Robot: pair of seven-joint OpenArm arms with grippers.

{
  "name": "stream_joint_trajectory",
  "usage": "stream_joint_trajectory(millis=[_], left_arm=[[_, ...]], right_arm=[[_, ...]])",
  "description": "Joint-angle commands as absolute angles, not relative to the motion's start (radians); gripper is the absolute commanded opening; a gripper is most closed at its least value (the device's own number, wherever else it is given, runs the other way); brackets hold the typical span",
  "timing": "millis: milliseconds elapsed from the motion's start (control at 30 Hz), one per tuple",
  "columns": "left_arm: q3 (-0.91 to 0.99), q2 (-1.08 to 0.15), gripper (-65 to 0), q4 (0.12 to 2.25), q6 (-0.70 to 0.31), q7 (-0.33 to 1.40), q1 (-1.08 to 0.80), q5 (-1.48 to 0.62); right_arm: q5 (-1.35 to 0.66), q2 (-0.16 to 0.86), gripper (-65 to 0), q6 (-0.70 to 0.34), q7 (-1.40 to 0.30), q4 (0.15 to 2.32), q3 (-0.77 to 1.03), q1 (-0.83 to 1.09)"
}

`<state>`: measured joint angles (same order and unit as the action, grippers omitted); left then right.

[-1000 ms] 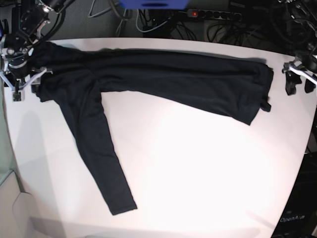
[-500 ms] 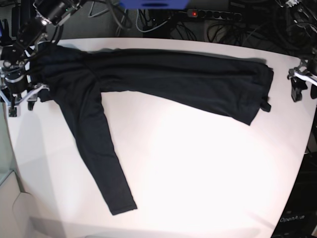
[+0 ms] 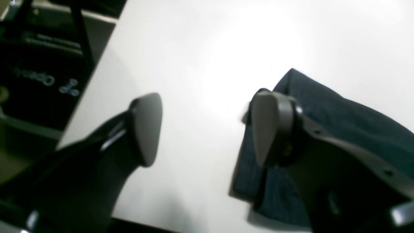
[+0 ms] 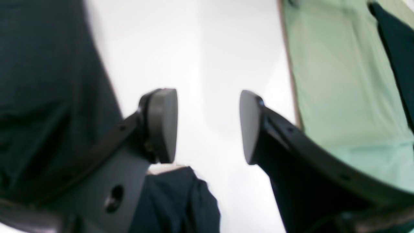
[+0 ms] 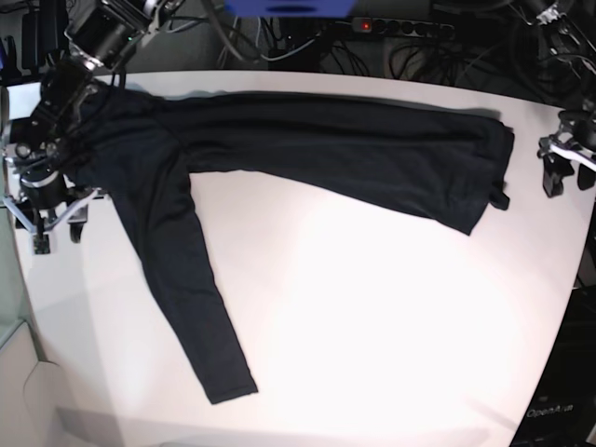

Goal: Fold the T-shirt properly
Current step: 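Move the right gripper to the sleeve's shoulder end and grasp it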

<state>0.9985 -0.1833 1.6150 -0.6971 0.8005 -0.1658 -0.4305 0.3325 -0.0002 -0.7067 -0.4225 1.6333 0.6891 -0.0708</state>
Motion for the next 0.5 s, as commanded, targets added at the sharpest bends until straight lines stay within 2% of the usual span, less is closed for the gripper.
stream_joint_trajectory(millis=[0, 200, 467], left_arm=[[1.001, -0.205, -23.0, 1.621, -0.698, 0.776, -0.159, -0.447], [1.000, -0.203, -23.0, 1.607, -0.698, 0.776, -0.165, -0.447], [1.000, -0.209, -23.0, 1.606, -0.698, 0.777, -0.165, -0.447]], right_arm=[[0.318, 0.013, -33.1, -0.698, -0.400, 1.649, 0.679, -0.082], [0.318, 0.013, -33.1, -0.698, -0.398, 1.627, 0.651, -0.097], [0.318, 0.056, -33.1, -0.698, -0.400, 1.451, 0.645, -0.157]])
